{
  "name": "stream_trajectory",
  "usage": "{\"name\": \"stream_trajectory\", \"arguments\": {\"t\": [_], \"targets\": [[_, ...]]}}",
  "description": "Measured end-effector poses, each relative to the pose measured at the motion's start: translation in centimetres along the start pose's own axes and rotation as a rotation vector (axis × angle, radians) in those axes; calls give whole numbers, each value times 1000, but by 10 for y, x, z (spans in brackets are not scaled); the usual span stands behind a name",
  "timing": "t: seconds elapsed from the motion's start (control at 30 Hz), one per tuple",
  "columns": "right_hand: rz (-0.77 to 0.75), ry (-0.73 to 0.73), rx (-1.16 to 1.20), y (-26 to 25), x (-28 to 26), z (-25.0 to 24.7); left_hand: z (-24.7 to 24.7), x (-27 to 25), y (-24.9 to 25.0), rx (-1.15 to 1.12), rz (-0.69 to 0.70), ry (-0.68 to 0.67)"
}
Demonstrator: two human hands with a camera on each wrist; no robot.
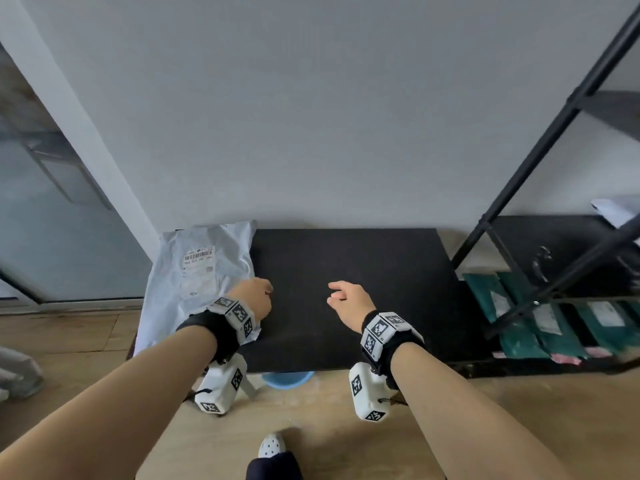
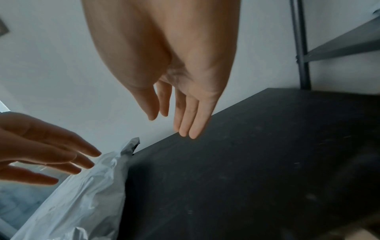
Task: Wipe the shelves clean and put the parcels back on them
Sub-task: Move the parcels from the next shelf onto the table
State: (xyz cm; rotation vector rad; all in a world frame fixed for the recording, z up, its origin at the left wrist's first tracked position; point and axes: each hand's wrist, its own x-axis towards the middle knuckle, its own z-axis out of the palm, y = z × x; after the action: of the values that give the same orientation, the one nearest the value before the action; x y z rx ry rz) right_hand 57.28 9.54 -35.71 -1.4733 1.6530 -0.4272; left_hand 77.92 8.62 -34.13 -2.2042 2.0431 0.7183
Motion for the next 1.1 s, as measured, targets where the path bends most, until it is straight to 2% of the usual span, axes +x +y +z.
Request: {"name": "stream_trajectory", "arguments": {"t": [0.33,0.57,0.73,0.87,1.0,1.1], "targets": [[96,193,-41,135,-146,-117,77,-88,191,85,285,-40],[171,346,-16,209,-219,-201,107,-134,324,132,522,-60],[228,427,-10,251,-242,-259,118,-148,413,249,668,-83],[263,425,19,282,-244,-302,133,-146,479,344,773,-70],[294,440,53,318,-234,-353,146,-128,546,394,767,-109],[308,459,37,346,-223,-397,159,-100,601,346,761,-152]]}}
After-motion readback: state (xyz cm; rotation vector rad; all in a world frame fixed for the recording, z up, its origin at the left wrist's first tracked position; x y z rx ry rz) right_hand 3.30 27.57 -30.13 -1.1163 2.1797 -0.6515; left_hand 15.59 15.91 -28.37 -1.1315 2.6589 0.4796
